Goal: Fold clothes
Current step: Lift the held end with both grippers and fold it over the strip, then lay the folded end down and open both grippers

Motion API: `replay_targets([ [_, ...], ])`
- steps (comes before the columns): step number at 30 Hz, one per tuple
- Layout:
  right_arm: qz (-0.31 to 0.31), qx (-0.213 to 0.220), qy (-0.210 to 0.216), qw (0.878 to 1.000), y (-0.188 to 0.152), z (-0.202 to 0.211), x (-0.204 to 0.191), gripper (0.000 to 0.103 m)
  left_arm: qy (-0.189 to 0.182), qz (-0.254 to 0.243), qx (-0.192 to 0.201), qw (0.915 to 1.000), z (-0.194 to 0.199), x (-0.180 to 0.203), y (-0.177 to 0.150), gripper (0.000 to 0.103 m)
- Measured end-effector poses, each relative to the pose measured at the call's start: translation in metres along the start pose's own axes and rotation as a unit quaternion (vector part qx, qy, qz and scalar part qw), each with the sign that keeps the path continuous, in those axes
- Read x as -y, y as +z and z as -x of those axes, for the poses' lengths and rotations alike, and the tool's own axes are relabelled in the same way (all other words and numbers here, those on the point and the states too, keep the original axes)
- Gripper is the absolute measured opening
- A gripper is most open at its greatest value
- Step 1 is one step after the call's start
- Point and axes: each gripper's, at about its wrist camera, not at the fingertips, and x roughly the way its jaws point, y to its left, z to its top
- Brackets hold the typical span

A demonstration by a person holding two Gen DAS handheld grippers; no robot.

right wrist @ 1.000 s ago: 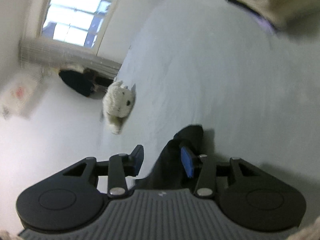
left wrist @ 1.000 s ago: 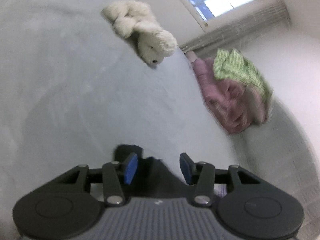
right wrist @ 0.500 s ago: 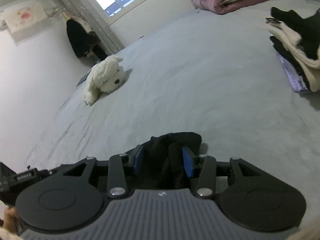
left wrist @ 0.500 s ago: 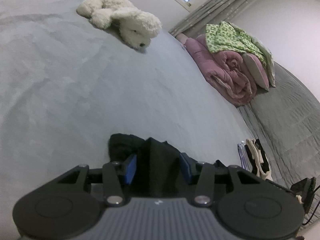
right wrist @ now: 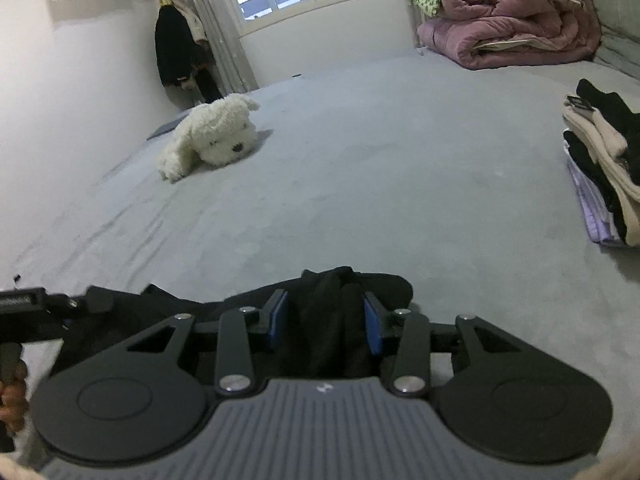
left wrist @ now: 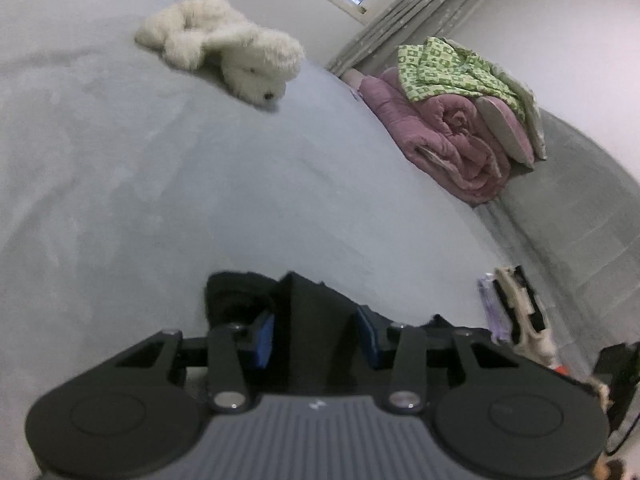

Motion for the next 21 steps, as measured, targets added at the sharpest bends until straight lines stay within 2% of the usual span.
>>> replay_targets([
  [3,0.001,0.003,-0.005,1.0,0.0,-0.004,-0.001,0.043,0.022,-0.016,0.006,0.9996,0.003,0.004,0.001,0.042],
  [7,-0.007,-0.011,-0.007,1.0,-0.003,-0.014,0.0,0.044,0.025,0.003,-0.014,0.9996,-0.007,-0.003,-0.001,0.041],
  [8,-0.008,-0.011,-0.007,1.0,-0.003,-0.016,0.0,0.042,0.019,0.011,-0.015,0.9996,-0.009,-0.005,-0.003,0.038],
  [10,-0.018,-0.011,0.004,1.0,-0.003,-0.018,0.002,0.025,0.007,0.021,-0.012,0.9997,-0.009,-0.008,-0.004,0.032],
  [11,-0.032,-0.012,0.02,0.999,-0.002,-0.018,0.004,0.02,-0.002,0.028,-0.011,0.9995,-0.009,-0.01,-0.004,0.019],
  [12,-0.047,-0.013,0.035,0.998,-0.001,-0.019,0.007,0.016,-0.023,0.044,-0.014,0.9987,-0.01,-0.013,-0.004,0.011],
  [15,-0.092,-0.002,0.097,0.991,0.005,-0.014,0.015,0.014,-0.083,0.095,0.003,0.992,-0.007,-0.024,-0.005,0.011],
  [17,-0.123,0.009,0.137,0.983,0.008,-0.01,0.021,0.014,-0.11,0.128,0.022,0.9854,-0.006,-0.033,-0.008,0.011],
  [19,-0.146,0.024,0.142,0.979,0.006,-0.004,0.029,0.014,-0.121,0.149,0.038,0.9806,-0.005,-0.04,-0.01,0.011],
  [21,-0.155,0.035,0.13,0.979,0.007,0.0,0.033,0.014,-0.12,0.158,0.051,0.9788,-0.004,-0.043,-0.013,0.011],
])
